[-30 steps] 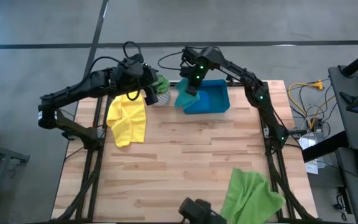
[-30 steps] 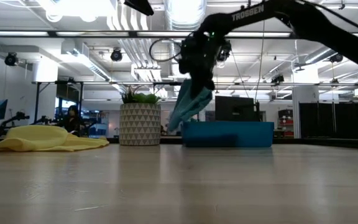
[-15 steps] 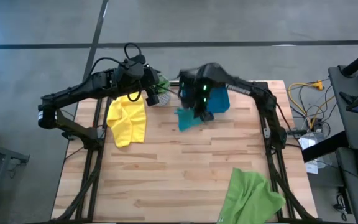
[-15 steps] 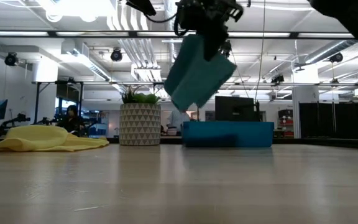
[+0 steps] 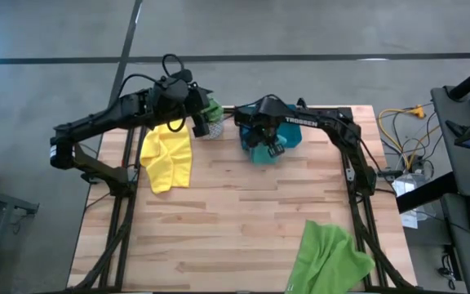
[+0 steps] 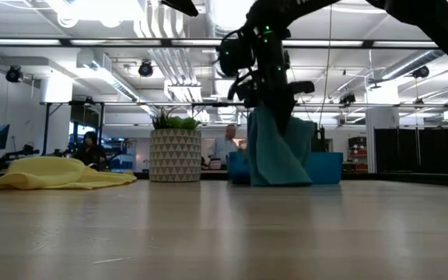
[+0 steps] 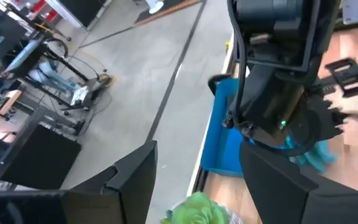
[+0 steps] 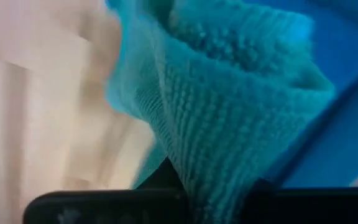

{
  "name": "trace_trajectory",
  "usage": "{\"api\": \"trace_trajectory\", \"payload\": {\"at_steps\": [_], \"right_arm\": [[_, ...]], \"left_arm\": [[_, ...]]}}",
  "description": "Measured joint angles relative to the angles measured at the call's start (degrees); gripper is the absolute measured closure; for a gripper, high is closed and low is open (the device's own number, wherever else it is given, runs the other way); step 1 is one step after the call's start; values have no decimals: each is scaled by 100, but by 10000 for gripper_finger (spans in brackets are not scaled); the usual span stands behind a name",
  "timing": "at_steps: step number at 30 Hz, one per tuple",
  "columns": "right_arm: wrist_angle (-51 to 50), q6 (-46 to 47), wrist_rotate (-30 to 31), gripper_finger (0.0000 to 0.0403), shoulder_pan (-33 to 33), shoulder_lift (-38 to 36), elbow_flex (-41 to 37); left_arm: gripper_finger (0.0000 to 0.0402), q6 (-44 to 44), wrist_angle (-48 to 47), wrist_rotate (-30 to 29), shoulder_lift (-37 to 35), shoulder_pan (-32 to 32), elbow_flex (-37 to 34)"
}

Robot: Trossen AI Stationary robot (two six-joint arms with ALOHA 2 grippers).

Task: Fold microfiber towels
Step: Fold the light blue microfiber towel on top of the dark blue microfiber towel into the dark blue bin

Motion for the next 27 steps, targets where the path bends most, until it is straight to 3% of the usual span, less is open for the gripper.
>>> {"api": "trace_trajectory", "payload": {"at_steps": [17, 27], "right_arm": [[989, -467, 96, 394, -544, 20, 228], [998, -711, 333, 394, -738, 554, 230]], "left_arm": [[187, 1, -38, 26, -6, -2, 3], [187, 1, -62, 31, -6, -2, 3]]}}
